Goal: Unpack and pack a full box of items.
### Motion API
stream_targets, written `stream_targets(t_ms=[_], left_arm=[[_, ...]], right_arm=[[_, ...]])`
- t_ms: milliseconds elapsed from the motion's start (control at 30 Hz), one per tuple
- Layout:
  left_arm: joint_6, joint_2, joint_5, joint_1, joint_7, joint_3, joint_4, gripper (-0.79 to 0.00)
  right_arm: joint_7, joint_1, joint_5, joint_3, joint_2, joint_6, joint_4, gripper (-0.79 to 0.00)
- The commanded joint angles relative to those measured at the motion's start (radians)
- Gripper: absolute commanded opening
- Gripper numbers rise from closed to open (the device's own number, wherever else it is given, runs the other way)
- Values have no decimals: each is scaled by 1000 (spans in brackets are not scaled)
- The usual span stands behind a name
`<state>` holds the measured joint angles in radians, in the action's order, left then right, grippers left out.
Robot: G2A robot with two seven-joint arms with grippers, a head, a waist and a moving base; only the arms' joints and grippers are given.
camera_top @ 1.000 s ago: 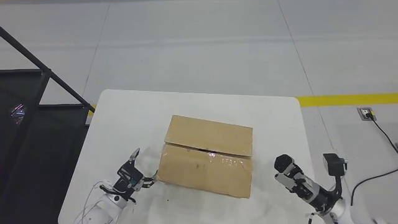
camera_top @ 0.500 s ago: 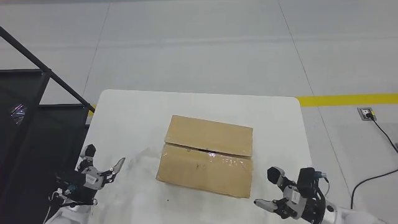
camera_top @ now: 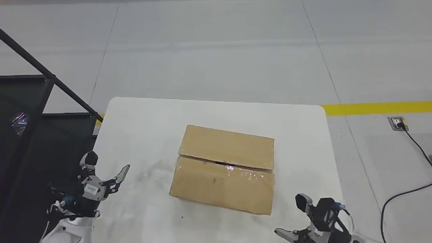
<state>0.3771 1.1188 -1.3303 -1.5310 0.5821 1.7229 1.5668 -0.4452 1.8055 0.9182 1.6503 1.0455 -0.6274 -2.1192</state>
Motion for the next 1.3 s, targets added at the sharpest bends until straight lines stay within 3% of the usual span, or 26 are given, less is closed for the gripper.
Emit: stream_targets(t_ms=[0,300,500,867,1267], left_arm=[[-5,2,23,0,-5,1,6,0],[43,4,91,12,-20,-3,-10,0],[40,6,80,21,-19,-13,-18,0],[42,6,47,2,-1,-19,-21,0],[25,8,45,-11,-23,-15,3,0]], right_arm=[[-2,-18,94,-34,0,-3,19,0],[118,-79,296,-159,13,140,132,0],[111,-174,326,-262,24,174,187,0],[127,-290,406,-405,52,343,229,0],[147,-366,385,-474,73,383,275,0]])
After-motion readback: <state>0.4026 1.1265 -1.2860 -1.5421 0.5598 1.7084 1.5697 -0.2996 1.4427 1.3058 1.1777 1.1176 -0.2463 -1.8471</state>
